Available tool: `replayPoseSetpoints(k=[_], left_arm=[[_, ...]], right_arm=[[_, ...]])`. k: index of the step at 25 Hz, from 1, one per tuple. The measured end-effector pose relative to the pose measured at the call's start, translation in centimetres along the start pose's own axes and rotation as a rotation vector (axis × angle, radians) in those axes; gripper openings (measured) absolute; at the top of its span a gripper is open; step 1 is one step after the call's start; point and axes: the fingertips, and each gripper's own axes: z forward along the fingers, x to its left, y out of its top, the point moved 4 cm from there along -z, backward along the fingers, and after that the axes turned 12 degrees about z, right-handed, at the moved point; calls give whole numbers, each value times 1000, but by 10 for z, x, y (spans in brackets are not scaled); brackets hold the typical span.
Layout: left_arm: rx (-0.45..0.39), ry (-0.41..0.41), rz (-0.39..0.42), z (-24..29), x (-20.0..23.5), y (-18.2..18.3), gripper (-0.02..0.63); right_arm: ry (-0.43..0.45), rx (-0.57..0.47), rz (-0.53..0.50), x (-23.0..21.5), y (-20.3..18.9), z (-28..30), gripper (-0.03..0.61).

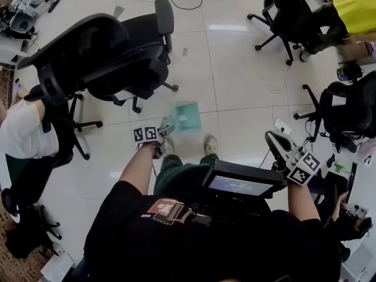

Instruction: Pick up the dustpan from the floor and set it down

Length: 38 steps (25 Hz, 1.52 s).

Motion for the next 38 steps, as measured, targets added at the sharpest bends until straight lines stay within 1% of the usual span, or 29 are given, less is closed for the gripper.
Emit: replayPoseSetpoints(k=[1,3,4,6,9,13,18,21,24,26,27,28,29,30,31,34,35,36,37,38], left_arm=[[0,4,-7,-3,-2,0,263],[2,25,-6,-10,-8,2,293],[6,39,-1,-14,-11,4,323],[23,70,15,-23,-17,7,358],[64,117,75,-29,-29,13,367],[198,187,185,-23,-39,6,367],[322,306,250,-16,-30,-5,380],[394,390,333,-20,-27,-12,400],[472,467,459,-22,-27,-18,402],[514,546,529,-25,-24,-16,404],[514,589,568,-24,-22,-11,403],[496,625,616,-22,-20,-3,405],[469,652,664,-20,-20,7,405],[446,667,691,-19,-21,15,405],[428,674,690,-20,-24,21,404],[389,688,604,-37,-39,26,405],[355,685,586,-44,-48,30,405],[301,667,573,-51,-60,34,405],[220,631,563,-57,-76,40,405],[119,583,556,-64,-96,48,405]], right_arm=[[1,-4,-5,4,3,0,10],[5,-15,-13,13,9,-1,11],[8,-21,-18,18,12,-1,10],[15,-32,-30,27,19,-5,11],[22,-55,-46,35,30,-15,9],[4,-82,-48,31,40,-35,11],[-15,-97,-52,22,52,-50,10],[-20,-97,-51,19,59,-57,11],[-23,-89,-50,14,64,-59,9],[-22,-86,-50,11,68,-56,10],[-19,-83,-51,9,68,-53,10],[-12,-78,-51,8,68,-50,11],[-1,-71,-52,6,68,-48,10],[9,-67,-54,6,68,-45,10],[14,-72,-59,6,72,-43,9],[32,-104,-67,13,89,-43,11],[48,-108,-70,15,93,-47,9],[67,-111,-75,16,97,-52,9],[87,-115,-82,17,101,-57,10],[105,-120,-92,17,105,-63,10]])
